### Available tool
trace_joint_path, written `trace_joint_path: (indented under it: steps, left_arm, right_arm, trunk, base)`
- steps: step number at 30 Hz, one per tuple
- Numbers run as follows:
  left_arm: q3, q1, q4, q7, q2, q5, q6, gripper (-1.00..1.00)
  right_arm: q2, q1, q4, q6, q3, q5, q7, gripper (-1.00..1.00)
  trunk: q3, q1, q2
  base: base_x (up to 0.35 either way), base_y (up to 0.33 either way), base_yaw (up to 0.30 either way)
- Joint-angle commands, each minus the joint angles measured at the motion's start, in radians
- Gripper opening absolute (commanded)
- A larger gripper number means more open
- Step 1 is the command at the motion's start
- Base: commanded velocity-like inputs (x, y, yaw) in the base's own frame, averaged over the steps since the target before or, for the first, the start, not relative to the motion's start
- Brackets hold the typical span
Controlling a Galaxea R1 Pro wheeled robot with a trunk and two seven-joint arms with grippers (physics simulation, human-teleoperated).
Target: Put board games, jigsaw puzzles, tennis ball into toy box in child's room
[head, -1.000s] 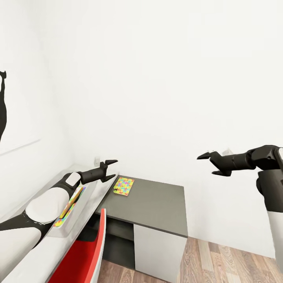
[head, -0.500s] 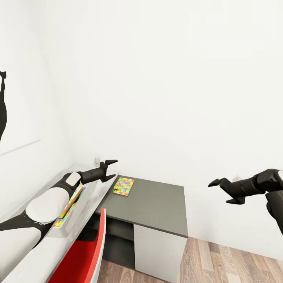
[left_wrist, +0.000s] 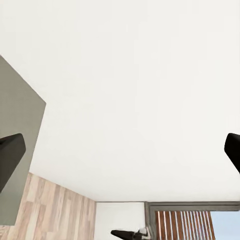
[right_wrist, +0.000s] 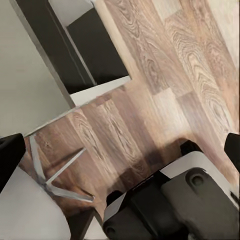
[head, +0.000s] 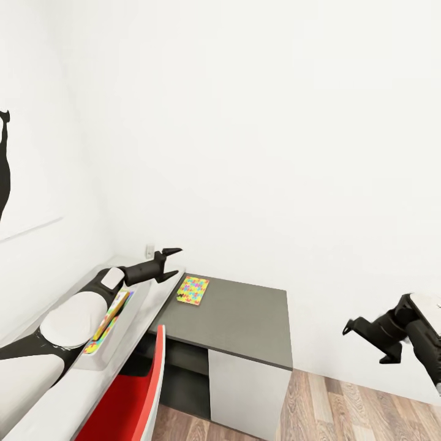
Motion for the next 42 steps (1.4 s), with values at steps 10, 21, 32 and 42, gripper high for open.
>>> trace_joint_path:
  steps: [10, 21, 32, 42]
  left_arm:
    - [0.004, -0.001, -0.022, -0.005, -0.001, -0.010, 0.005, 1.00]
    - [-0.128, -0.001, -0.097, -0.005, -0.005, -0.010, 0.009, 1.00]
    - [-0.206, -0.002, -0.120, 0.007, -0.034, -0.010, 0.005, 1.00]
    - [-0.281, -0.002, -0.122, 0.018, -0.046, -0.010, 0.005, 1.00]
  right_arm:
    - [0.024, 0.036, 0.273, -0.092, 0.002, 0.308, 0.304, 1.00]
    - [0.060, 0.094, 0.478, -0.415, 0.002, 0.798, 0.785, 1.00]
    - [0.079, 0.101, 0.608, -0.545, 0.002, 0.874, 0.896, 1.00]
    - [0.081, 0.101, 0.619, -0.555, 0.003, 0.878, 0.901, 1.00]
  trunk:
    - [-0.002, 0.001, -0.002]
    - [-0.002, 0.001, -0.002]
    - [-0.002, 0.001, -0.002]
    - [-0.002, 0.001, -0.002]
  base:
    - [0.000, 0.000, 0.000]
    - [0.000, 0.000, 0.000]
    - [0.000, 0.000, 0.000]
    - [0.000, 0.000, 0.000]
